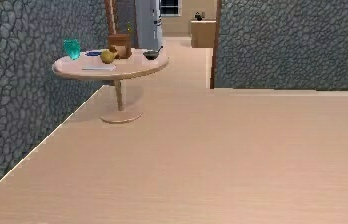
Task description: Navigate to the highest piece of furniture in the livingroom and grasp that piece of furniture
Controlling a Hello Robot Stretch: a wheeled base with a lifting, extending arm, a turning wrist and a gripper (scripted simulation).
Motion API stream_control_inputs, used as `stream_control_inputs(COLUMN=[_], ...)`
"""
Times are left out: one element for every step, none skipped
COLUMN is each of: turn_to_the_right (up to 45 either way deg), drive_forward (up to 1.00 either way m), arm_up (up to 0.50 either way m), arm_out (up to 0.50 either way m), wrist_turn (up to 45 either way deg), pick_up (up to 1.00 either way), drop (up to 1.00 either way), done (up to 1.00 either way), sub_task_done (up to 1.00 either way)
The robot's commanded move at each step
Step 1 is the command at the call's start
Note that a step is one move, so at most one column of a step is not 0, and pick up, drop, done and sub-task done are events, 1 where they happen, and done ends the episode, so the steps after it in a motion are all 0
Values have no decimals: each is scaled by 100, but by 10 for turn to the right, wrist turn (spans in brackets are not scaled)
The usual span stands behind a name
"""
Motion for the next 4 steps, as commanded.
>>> stream_control_inputs(turn_to_the_right=[0,0,-450,-450], drive_forward=[100,55,0,0], arm_up=[0,0,0,0], arm_out=[0,0,0,0], wrist_turn=[0,0,0,0], pick_up=[0,0,0,0], drop=[0,0,0,0], done=[0,0,0,0], sub_task_done=[0,0,0,0])
